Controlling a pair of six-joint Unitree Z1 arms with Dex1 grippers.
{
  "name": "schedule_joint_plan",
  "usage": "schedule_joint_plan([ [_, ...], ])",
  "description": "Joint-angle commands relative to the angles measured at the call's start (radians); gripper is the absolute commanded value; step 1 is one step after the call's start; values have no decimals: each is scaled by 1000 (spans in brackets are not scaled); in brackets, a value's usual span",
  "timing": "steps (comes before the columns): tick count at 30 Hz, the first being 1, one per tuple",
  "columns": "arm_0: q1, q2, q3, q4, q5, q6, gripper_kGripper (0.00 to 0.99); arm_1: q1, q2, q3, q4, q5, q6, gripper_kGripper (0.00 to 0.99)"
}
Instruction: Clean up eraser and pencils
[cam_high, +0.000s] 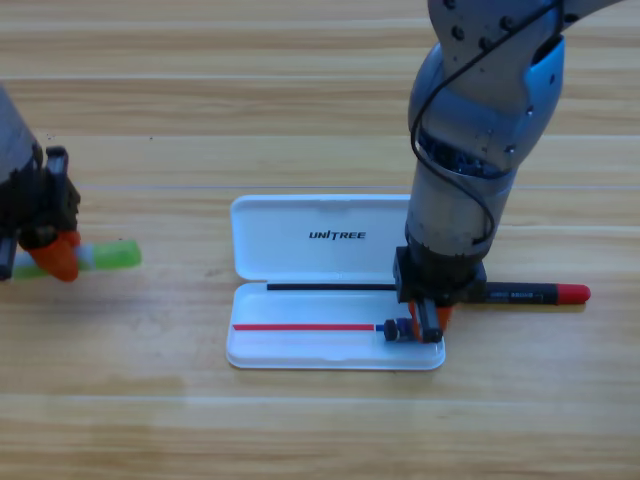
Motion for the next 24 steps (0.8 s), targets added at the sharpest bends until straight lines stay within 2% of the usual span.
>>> schedule_joint_plan([
  [1,-43,-1,2,15,14,-2,0,3,72,-9,11,-25,-3,0],
  [7,-54,-1,-1,22,15,-2,0,2,75,-9,11,-41,-1,0],
  [10,-62,1,-6,26,17,-4,0,-1,60,-6,11,-54,2,531],
  [11,-65,1,-7,27,17,-4,0,0,49,-4,11,-60,8,673],
  [12,-68,1,-9,27,17,-5,0,0,29,-1,11,-64,11,765],
  [17,-88,15,-29,39,19,-16,0,19,-122,50,28,-64,13,798],
  [19,-102,22,-38,46,19,-21,0,25,-202,88,37,-61,13,850],
  [24,-168,44,-90,67,17,-30,0,6,-383,229,37,-46,-1,861],
])
